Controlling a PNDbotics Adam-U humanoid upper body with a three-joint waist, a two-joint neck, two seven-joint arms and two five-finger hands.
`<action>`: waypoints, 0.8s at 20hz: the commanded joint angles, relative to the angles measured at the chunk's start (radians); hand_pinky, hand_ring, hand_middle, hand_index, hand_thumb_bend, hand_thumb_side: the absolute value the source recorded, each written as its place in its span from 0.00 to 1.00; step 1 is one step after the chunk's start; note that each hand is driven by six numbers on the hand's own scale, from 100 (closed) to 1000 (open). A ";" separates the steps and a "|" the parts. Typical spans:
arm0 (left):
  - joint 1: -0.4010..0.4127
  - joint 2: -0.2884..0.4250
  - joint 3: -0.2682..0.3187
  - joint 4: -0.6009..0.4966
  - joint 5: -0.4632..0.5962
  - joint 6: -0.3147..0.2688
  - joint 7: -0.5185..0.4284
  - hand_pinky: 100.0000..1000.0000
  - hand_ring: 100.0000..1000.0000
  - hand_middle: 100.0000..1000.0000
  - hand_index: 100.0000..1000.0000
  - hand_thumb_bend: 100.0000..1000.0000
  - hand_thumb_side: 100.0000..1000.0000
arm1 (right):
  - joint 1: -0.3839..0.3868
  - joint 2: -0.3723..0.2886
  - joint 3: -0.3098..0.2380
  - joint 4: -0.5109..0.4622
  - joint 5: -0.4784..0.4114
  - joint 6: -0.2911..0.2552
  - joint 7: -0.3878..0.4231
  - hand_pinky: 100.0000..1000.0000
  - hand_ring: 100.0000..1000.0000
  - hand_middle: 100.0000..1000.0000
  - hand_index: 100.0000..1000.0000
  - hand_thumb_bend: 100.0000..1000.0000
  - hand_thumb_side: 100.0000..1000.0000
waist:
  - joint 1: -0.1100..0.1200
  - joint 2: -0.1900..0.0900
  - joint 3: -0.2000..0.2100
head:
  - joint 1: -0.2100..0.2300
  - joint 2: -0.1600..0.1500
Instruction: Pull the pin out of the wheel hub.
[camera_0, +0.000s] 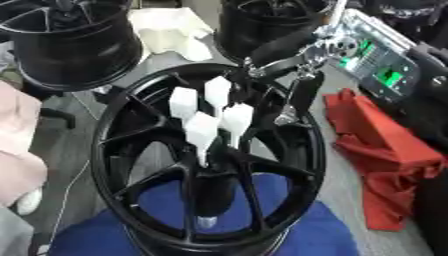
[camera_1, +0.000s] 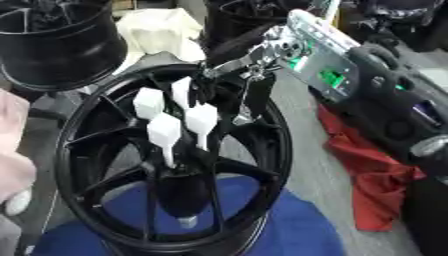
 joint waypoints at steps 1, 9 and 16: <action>-0.015 0.017 0.007 -0.021 -0.005 0.000 0.002 0.74 0.66 0.67 0.82 0.09 0.81 | -0.014 -0.006 -0.026 0.007 0.016 -0.004 0.004 0.82 0.73 0.68 0.81 0.25 0.00 | 0.004 -0.009 0.001 | 0.004 0.006; -0.013 0.018 0.007 -0.021 -0.005 0.000 -0.001 0.75 0.66 0.67 0.82 0.09 0.81 | -0.028 0.001 -0.065 0.014 0.089 -0.020 0.004 0.85 0.84 0.75 0.84 0.32 0.00 | 0.004 0.000 0.001 | 0.009 0.006; -0.018 0.021 0.008 -0.025 -0.003 -0.001 0.000 0.75 0.66 0.67 0.82 0.09 0.81 | -0.029 0.012 -0.076 0.037 0.096 -0.026 0.004 0.85 0.83 0.75 0.84 0.30 0.00 | 0.005 0.020 0.009 | 0.006 0.006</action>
